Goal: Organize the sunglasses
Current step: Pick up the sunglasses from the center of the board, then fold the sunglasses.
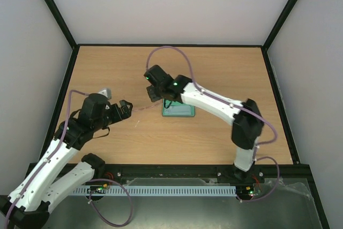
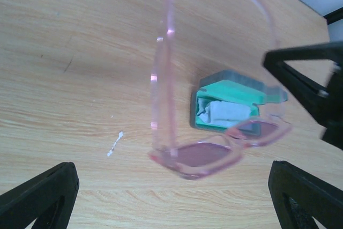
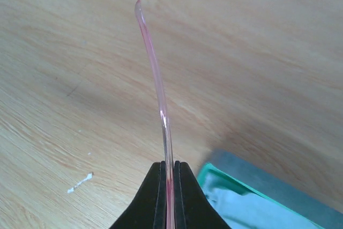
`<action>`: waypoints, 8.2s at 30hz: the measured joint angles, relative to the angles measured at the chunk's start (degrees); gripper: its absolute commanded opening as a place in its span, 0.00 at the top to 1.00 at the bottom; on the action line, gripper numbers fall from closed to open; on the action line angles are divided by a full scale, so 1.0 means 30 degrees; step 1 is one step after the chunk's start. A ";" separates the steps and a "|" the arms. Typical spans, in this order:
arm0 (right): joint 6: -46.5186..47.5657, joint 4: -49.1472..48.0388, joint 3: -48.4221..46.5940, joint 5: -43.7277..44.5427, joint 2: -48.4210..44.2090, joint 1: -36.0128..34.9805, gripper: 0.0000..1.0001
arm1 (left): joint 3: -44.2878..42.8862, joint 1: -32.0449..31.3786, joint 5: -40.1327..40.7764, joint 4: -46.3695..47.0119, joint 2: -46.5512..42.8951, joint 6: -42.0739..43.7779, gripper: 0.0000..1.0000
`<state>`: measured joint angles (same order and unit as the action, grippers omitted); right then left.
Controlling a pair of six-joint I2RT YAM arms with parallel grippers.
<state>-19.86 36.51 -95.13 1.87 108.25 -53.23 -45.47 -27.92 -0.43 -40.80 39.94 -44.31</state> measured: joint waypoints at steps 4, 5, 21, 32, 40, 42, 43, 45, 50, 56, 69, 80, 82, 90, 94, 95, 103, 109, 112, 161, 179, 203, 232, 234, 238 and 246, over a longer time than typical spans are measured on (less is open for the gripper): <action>0.0189 -0.0962 0.3111 0.2200 -0.3767 -0.0175 0.99 | -0.1078 0.0000 0.0029 -0.0153 0.0284 0.0197 0.00; 0.0240 -0.1100 0.3818 0.2805 -0.4532 -0.0211 0.99 | -0.1370 0.0000 0.0080 -0.0153 0.0350 0.0262 0.00; 0.1931 -0.4605 1.0768 0.8444 -1.4112 -0.0947 0.99 | -0.2069 0.0000 -0.1020 0.1617 0.4044 0.0612 0.00; 0.2098 -0.4000 1.0535 0.7359 -1.3194 -0.1209 0.99 | -0.2718 0.0000 -0.1719 0.2973 0.6120 0.0845 0.01; 0.2419 -0.3016 0.9530 0.6965 -1.1868 -0.1428 0.99 | -0.3220 0.0000 -0.1712 0.3366 0.6543 0.1086 0.01; 0.2433 -0.2783 0.9289 0.6951 -1.1460 -0.1450 0.99 | -0.3264 0.0000 -0.1712 0.3424 0.6681 0.1151 0.00; 0.2455 -0.2710 0.9187 0.6929 -1.1271 -0.1464 0.99 | -0.3264 -0.0007 -0.1712 0.3424 0.6761 0.1166 0.00; 0.2492 -0.2594 0.9012 0.6900 -1.0892 -0.1501 0.99 | -0.3264 -0.0109 -0.1698 0.3432 0.6929 0.1246 0.01; 0.2550 -0.2120 0.8488 0.6841 -1.0003 -0.1523 0.99 | -0.3300 -0.0896 -0.1341 0.3490 0.7541 0.1333 0.00; 0.2535 -0.1887 0.8014 0.6703 -0.9464 -0.1523 0.99 | -0.3300 -0.1916 -0.1180 0.3840 0.7905 0.1275 0.01; 0.1982 -0.1749 0.6754 0.6397 -0.8684 -0.1523 0.99 | -0.3293 -0.3738 -0.0984 0.4364 0.8626 0.0911 0.00; 0.1566 -0.1668 0.6470 0.6207 -0.8342 -0.1523 0.99 | -0.3293 -0.4386 -0.1370 0.4619 0.8823 0.0750 0.00; 0.1413 -0.1668 0.6470 0.6215 -0.8320 -0.1523 0.99 | -0.3286 -0.4393 -0.1399 0.4612 0.8735 0.0692 0.00; 0.0707 -0.1661 0.6470 0.6215 -0.8313 -0.1450 0.99 | -0.3271 -0.2863 -0.0991 0.4167 0.6462 0.0481 0.00; -0.0248 -0.1647 0.6484 0.5880 -0.8327 -0.0962 0.99 | -0.3249 -0.1304 -0.1392 0.4459 0.4626 0.0270 0.00; -0.0546 -0.1647 0.6499 0.5727 -0.8364 -0.0729 0.99 | -0.3235 -0.1180 -0.1523 0.4568 0.4291 0.0182 0.01; -0.5260 -0.2164 0.9063 0.4175 -1.1191 0.3104 0.99 | -0.1355 -0.1093 -0.3490 0.7715 0.2841 -0.1333 0.00; -0.9923 -0.3854 1.4076 0.2812 -1.4520 0.4903 0.99 | 0.1894 -0.1603 -0.4408 1.2065 0.2812 -0.3308 0.00; -1.1329 -0.4444 1.5118 0.2346 -1.4804 0.4903 0.99 | 0.2637 -0.2732 -0.4189 1.3828 0.3344 -0.3934 0.00; -1.3704 -0.7286 1.7340 -0.0758 -1.5234 0.4903 0.99 | 0.2594 -0.7213 -0.0197 2.2637 0.9989 -0.3723 0.31; -1.3763 -0.7541 1.7347 -0.1071 -1.5227 0.4903 0.99 | 0.2594 -0.7227 0.0335 2.2615 1.0302 -0.3577 0.48; -1.2007 -0.5661 1.6874 -0.0313 -1.8491 0.4903 0.70 | 0.2521 -0.6156 -0.0364 1.9708 0.8910 -0.2397 0.50; -0.9865 -0.6003 1.5373 -0.4131 -1.3464 0.4860 0.84 | 0.2747 -0.3628 -0.7592 1.7019 0.6623 -0.0393 0.50; -0.9785 -0.6040 1.5125 -0.4226 -1.3296 0.4699 0.85 | 0.2936 -0.3628 -0.7767 1.7311 0.6892 -0.0444 0.50; -0.9661 -0.6273 1.4498 -0.4393 -1.2815 0.4014 0.86 | 0.3089 -0.3628 -0.8058 1.7719 0.7461 -0.0576 0.50; -0.9668 -0.6936 1.3712 -0.4510 -1.1533 0.1654 0.88 | 0.3089 -0.3628 -0.8306 1.8316 0.7890 -0.0772 0.50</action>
<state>-48.86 15.70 -54.00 -11.66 73.65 -48.27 -36.21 -38.81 -25.34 14.15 63.61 -46.63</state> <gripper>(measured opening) 0.128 0.504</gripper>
